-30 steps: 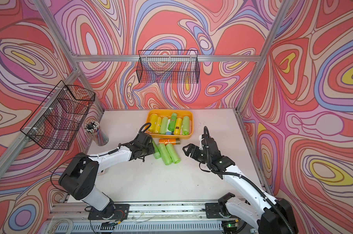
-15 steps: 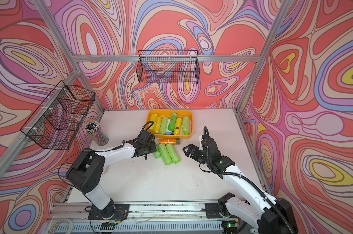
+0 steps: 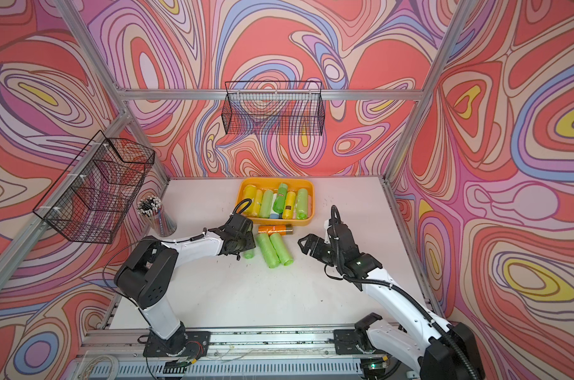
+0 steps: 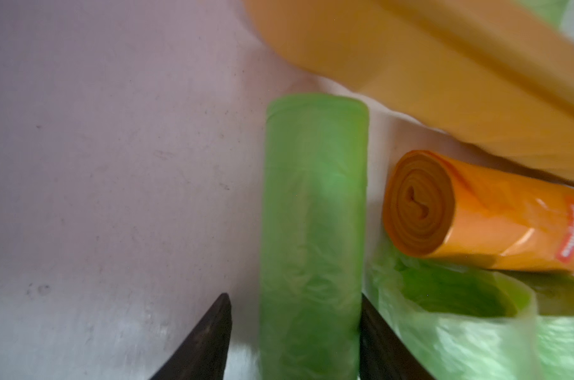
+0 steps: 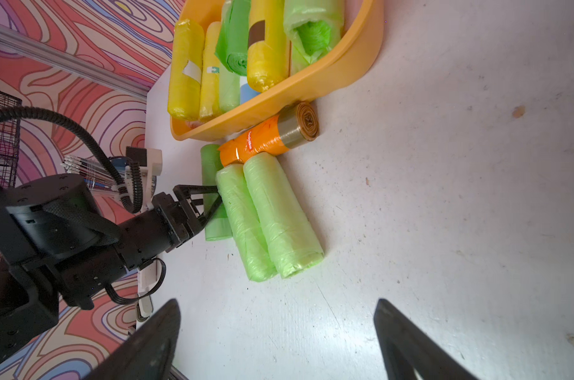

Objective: Put the roll of trash bags into the storage box
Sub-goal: Pick up the roll of trash bags from the center of the board.

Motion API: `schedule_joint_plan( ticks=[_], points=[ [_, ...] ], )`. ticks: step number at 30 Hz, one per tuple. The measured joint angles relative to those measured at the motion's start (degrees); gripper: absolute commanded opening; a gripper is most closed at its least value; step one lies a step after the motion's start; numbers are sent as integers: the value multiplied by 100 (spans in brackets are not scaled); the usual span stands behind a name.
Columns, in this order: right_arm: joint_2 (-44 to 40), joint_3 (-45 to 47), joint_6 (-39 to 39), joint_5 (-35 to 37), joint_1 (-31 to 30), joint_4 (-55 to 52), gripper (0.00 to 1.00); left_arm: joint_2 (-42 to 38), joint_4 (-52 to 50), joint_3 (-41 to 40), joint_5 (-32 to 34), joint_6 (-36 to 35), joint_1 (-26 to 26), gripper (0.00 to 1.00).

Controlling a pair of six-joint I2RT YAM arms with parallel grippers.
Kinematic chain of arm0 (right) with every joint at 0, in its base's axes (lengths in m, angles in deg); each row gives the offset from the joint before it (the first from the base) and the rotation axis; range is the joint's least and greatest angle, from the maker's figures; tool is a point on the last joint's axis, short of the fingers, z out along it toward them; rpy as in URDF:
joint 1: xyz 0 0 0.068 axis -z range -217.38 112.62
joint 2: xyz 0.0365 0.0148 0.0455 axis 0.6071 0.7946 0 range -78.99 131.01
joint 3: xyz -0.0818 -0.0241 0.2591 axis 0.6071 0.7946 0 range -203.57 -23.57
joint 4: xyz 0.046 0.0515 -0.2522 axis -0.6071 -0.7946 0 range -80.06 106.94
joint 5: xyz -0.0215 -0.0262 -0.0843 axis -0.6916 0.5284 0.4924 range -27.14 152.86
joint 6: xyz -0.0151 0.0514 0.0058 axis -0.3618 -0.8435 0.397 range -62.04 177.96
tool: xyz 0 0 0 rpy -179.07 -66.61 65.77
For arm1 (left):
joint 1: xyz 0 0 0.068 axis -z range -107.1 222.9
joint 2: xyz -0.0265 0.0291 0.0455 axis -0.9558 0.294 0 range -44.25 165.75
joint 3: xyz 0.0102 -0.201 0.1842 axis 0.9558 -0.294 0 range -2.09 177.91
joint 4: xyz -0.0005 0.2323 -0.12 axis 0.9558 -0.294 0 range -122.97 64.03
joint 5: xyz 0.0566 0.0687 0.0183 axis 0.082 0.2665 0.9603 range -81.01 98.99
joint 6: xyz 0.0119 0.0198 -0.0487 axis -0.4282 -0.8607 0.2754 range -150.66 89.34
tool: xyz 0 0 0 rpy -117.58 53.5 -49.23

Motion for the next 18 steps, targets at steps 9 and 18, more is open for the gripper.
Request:
schedule_joint_plan(
  ticks=[9, 18],
  points=[
    [0, -52, -4, 98, 0, -13, 94, 0, -4, -2, -2, -109, -59, 40],
    [92, -52, -33, 116, 0, 7, 94, -479, -33, -446, -94, -131, -68, 38]
  ],
)
